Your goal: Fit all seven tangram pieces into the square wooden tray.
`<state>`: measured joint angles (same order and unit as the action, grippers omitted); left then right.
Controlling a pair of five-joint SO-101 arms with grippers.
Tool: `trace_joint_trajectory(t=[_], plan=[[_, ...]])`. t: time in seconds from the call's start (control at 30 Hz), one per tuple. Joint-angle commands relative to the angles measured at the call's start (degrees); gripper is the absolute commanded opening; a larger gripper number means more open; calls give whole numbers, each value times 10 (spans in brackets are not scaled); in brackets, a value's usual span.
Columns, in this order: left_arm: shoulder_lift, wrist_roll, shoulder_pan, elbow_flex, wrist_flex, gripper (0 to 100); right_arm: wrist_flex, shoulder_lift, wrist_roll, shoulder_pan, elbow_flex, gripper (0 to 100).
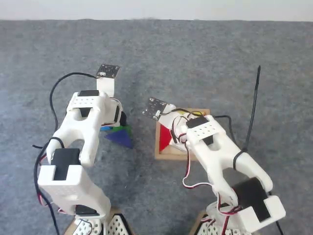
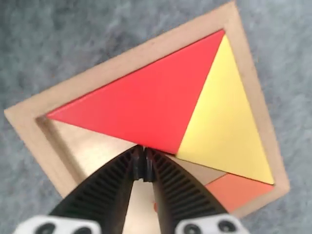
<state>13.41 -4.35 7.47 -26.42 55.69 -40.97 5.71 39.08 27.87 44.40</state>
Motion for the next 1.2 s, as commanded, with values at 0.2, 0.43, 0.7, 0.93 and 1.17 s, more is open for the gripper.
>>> trace_joint_trajectory(t=[0.2,0.43,0.7,0.93,1.17], plan=[[-23,-7,-1,-1,-10,214,28,41,-32,-2,-27,8],[-23,-7,-1,-1,-11,214,35,149,-40,-30,44,8],[-23,-7,-1,-2,-9,214,84,47,-61,-65,24,8],[-23,-7,-1,-6,-11,214,36,-2,-61,-75,-11,8],[-23,-7,-1,-6,-11,214,1,65,-49,22,53,8]])
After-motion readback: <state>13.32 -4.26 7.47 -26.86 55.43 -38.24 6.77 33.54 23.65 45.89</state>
